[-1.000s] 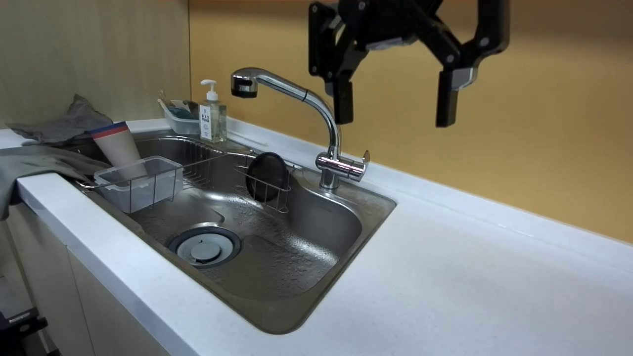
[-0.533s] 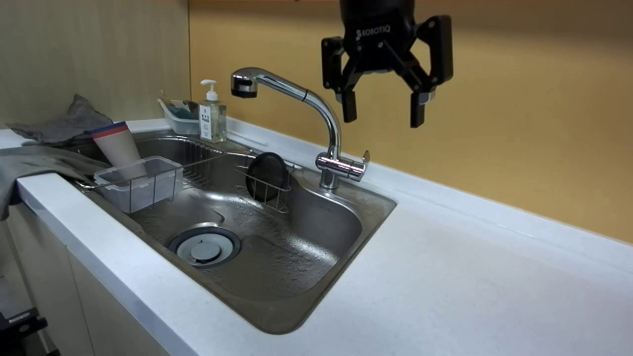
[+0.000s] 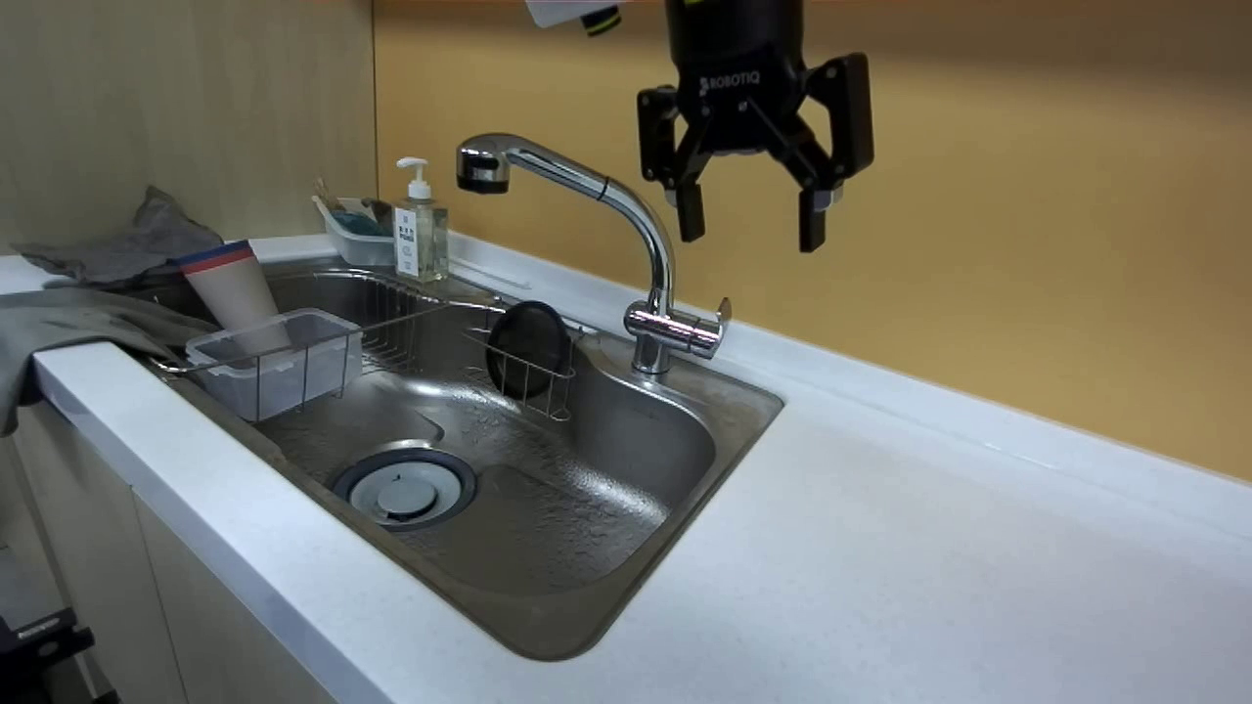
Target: Push the faucet handle to the right.
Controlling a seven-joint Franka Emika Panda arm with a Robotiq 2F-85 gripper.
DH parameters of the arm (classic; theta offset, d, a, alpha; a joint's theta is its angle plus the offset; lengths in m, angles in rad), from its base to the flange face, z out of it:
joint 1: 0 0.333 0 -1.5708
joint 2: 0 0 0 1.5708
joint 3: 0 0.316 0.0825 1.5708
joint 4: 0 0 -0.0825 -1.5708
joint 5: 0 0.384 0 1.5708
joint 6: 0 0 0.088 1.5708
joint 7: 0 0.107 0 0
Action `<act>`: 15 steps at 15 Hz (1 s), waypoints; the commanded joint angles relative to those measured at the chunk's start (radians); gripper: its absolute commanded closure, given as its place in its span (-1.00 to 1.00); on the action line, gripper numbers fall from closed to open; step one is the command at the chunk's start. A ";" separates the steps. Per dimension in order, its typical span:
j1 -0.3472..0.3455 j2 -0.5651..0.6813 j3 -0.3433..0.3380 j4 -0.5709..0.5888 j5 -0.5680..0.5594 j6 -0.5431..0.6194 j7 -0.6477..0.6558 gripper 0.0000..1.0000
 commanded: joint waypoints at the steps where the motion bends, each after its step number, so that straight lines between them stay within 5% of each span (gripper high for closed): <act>1: -0.003 0.058 0.050 0.012 -0.032 0.142 0.168 -1.00; 8: -0.016 0.252 0.121 0.082 -0.120 0.339 0.425 -1.00; 15: -0.029 0.398 0.115 0.159 -0.194 0.457 0.461 -1.00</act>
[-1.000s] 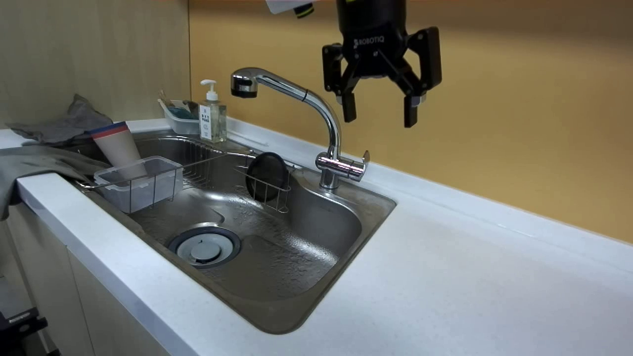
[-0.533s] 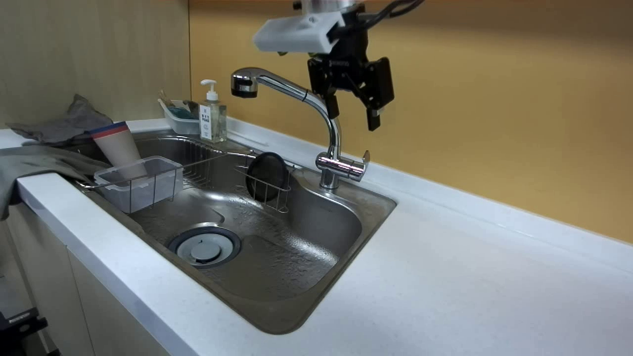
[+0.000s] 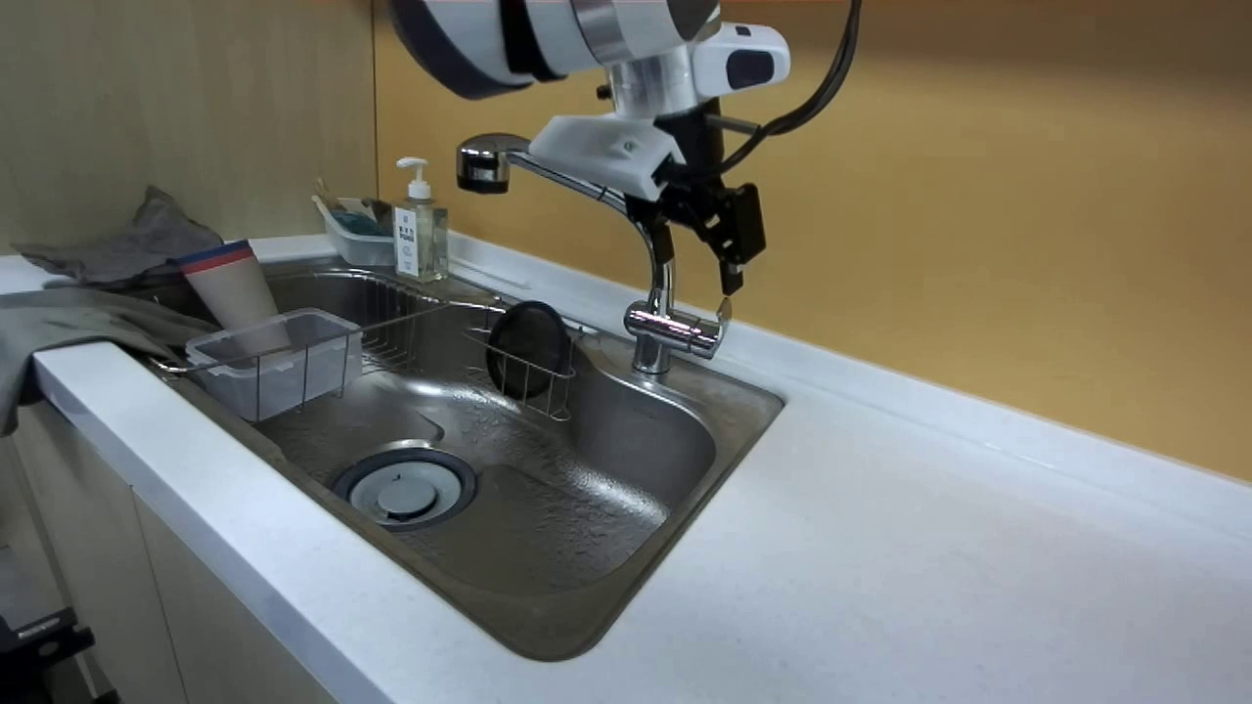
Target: Push the faucet handle to the right.
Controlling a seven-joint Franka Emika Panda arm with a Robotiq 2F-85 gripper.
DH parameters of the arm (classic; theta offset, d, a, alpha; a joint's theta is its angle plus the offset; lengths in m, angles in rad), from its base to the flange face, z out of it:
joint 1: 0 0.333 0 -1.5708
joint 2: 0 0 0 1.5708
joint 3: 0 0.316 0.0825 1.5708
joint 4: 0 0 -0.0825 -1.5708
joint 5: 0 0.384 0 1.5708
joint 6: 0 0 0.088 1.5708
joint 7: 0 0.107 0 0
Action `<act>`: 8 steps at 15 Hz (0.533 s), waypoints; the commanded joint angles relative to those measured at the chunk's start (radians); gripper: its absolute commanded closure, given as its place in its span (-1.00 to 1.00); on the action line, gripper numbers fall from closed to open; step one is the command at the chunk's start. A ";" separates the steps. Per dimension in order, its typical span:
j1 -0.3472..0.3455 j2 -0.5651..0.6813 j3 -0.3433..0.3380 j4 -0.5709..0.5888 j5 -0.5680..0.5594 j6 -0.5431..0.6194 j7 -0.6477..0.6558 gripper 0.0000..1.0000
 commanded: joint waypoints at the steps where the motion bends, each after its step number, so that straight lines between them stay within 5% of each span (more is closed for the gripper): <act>1: -0.003 0.078 -0.002 0.069 -0.053 0.030 0.057 -1.00; 8: -0.001 0.202 -0.029 0.157 -0.079 0.101 0.026 -1.00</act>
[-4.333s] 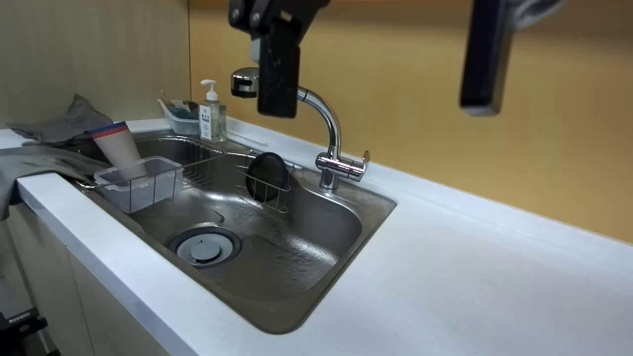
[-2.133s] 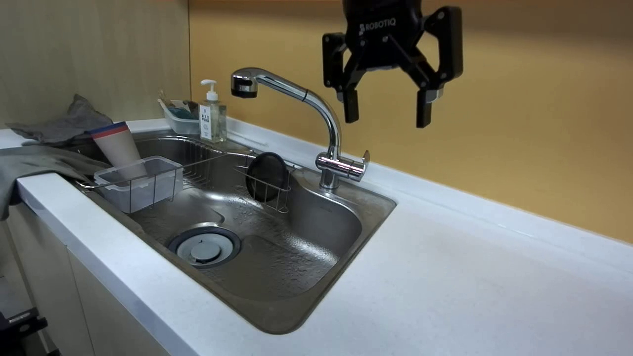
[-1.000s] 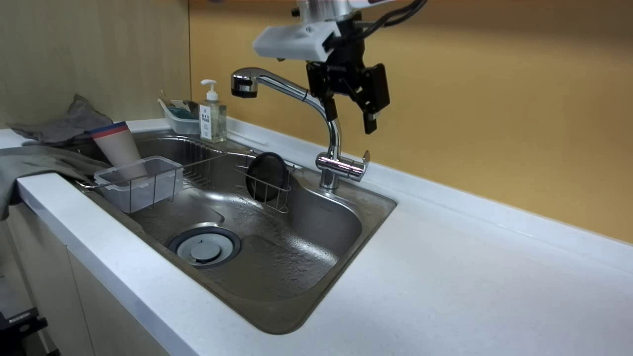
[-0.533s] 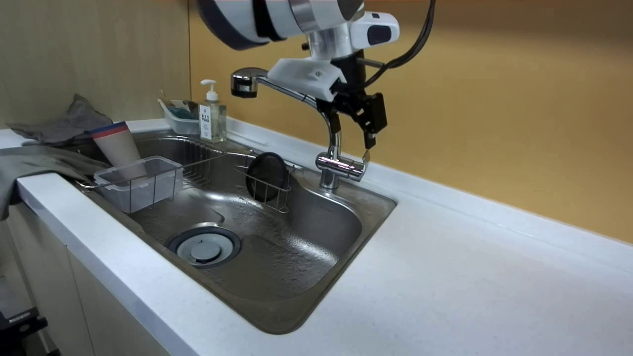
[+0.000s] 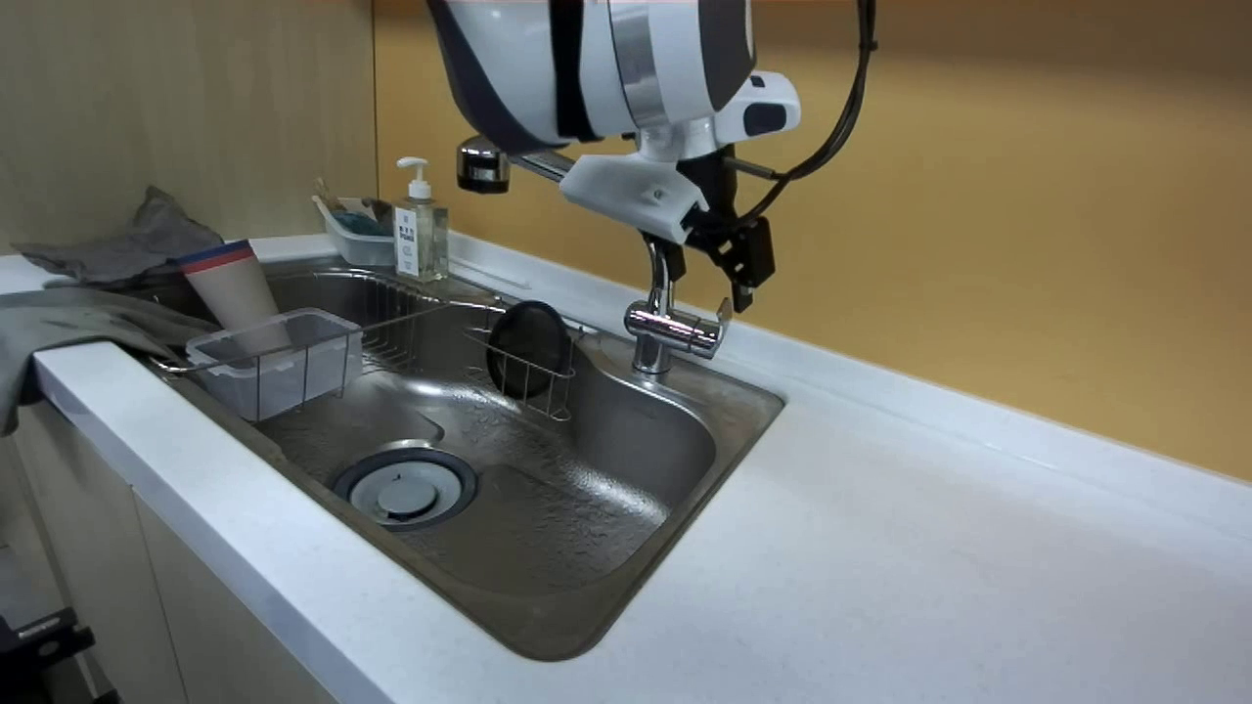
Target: Push the faucet handle to the right.
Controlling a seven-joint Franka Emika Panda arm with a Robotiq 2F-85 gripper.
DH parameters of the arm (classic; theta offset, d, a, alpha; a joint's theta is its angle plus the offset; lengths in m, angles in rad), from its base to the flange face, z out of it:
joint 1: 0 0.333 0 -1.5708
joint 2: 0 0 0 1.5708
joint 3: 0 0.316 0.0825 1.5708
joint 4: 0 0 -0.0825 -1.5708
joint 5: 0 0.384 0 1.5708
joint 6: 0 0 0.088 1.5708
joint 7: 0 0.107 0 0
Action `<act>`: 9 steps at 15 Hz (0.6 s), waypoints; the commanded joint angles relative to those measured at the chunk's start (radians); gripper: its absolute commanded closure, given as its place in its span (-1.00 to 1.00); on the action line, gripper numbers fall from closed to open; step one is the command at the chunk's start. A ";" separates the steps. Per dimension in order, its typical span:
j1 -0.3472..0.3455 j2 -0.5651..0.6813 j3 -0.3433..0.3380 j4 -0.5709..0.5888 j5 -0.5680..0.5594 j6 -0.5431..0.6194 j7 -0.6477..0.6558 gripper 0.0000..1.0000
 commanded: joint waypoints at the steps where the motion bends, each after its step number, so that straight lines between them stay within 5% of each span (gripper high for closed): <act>1: 0.001 0.080 -0.015 0.076 -0.017 0.028 0.005 -1.00; 9: -0.006 0.133 -0.020 0.093 0.000 0.045 -0.027 -1.00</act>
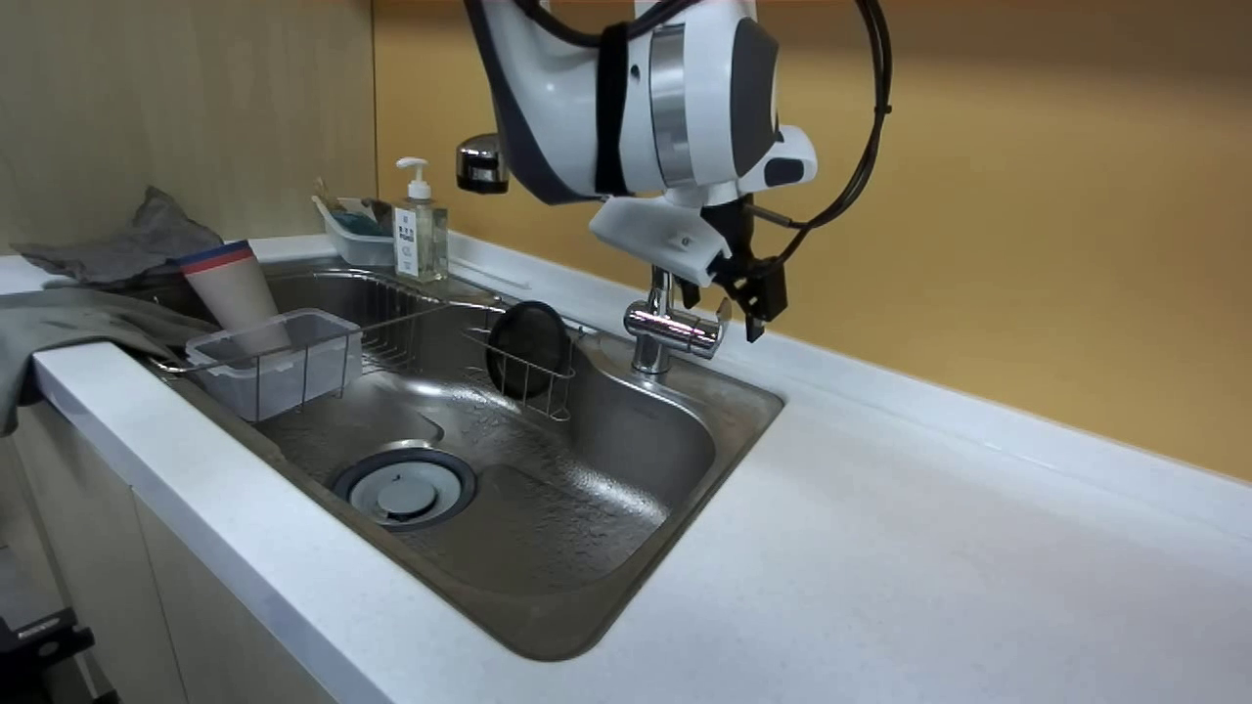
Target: Push the faucet handle to the right.
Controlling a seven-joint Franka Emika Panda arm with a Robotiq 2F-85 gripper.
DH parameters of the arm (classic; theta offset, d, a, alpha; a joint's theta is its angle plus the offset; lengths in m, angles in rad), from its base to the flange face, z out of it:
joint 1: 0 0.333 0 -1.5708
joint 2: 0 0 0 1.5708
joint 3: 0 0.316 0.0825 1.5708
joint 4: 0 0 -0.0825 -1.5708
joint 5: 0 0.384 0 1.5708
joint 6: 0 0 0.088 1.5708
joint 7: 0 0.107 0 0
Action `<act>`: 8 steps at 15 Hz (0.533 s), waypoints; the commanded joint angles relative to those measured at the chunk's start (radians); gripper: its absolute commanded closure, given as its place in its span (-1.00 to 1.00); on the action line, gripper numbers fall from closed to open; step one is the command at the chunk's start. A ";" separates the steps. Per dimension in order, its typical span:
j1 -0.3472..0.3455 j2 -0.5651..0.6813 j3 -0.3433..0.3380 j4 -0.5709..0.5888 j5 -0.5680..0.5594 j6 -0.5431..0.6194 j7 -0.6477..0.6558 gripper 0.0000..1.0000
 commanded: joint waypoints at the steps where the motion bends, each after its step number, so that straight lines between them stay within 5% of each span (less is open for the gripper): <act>1: 0.009 -0.001 -0.018 0.005 -0.023 0.017 0.021 -1.00; 8: 0.021 0.012 -0.059 0.013 -0.039 0.025 0.040 -1.00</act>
